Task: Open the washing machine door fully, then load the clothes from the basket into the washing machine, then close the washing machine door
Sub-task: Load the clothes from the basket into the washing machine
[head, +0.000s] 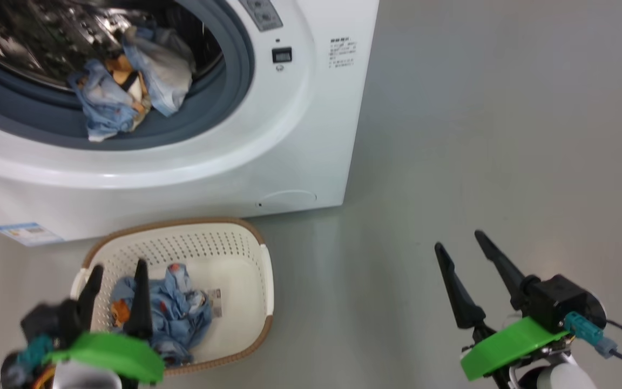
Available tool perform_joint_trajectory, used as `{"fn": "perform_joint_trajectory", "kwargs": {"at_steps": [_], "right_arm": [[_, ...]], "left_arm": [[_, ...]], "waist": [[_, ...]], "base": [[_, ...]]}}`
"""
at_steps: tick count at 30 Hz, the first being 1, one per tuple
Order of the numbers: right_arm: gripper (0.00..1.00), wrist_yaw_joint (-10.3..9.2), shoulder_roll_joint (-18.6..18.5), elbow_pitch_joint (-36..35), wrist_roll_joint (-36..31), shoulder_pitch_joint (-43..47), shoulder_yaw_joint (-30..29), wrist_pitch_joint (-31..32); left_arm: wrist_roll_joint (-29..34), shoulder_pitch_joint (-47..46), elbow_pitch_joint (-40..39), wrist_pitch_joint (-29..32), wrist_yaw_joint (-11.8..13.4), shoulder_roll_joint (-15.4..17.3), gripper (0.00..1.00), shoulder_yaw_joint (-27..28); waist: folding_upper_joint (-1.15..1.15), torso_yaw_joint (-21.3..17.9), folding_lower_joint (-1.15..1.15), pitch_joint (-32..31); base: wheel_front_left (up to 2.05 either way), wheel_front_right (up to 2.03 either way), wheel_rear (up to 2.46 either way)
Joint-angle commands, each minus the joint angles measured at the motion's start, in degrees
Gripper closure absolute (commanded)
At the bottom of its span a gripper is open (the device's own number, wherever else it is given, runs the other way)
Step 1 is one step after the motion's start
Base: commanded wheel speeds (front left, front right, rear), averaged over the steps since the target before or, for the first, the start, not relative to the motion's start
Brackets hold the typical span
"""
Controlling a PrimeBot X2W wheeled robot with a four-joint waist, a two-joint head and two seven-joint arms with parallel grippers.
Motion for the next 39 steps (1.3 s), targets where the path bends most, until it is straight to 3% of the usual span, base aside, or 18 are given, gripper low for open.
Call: {"fn": "perform_joint_trajectory", "kwargs": {"at_steps": [1, 12, 21, 27, 39], "right_arm": [[0.0, 0.09, 0.0, -1.8, 0.3, -2.2, 1.2, -0.7], [0.0, 0.09, 0.0, -1.1, 0.6, -6.9, 2.0, -2.7], [0.0, 0.09, 0.0, 2.1, 2.8, -11.2, 4.4, -5.8], [0.0, 0.09, 0.0, 4.4, 5.0, -13.4, 6.1, -7.5], [0.0, 0.09, 0.0, 6.9, 9.3, -15.9, 9.6, -8.6]], "left_arm": [[-0.7, -4.9, 0.3, 0.8, -1.2, 1.1, 0.0, 1.6], [-3.1, -24.1, 10.7, 7.7, -6.0, 2.8, 0.0, 2.3], [-5.8, -40.6, 17.4, 18.9, -9.8, 8.1, 0.0, 3.7], [-6.3, -50.8, 21.5, 26.5, -10.5, 11.5, 0.0, 4.0], [-4.7, -61.5, 31.7, 37.4, -8.5, 17.6, 0.0, 3.3]], "waist": [[0.0, 0.0, 0.0, 3.1], [0.0, -2.1, 0.0, 11.2], [0.0, -6.5, 0.0, 16.2], [0.0, -9.8, 0.0, 18.4], [0.0, -16.1, 0.0, 21.4]], "base": [[0.0, 0.0, 0.0], [0.0, 0.0, 0.0], [0.0, 0.0, 0.0], [0.0, 0.0, 0.0], [0.0, 0.0, 0.0]]}}
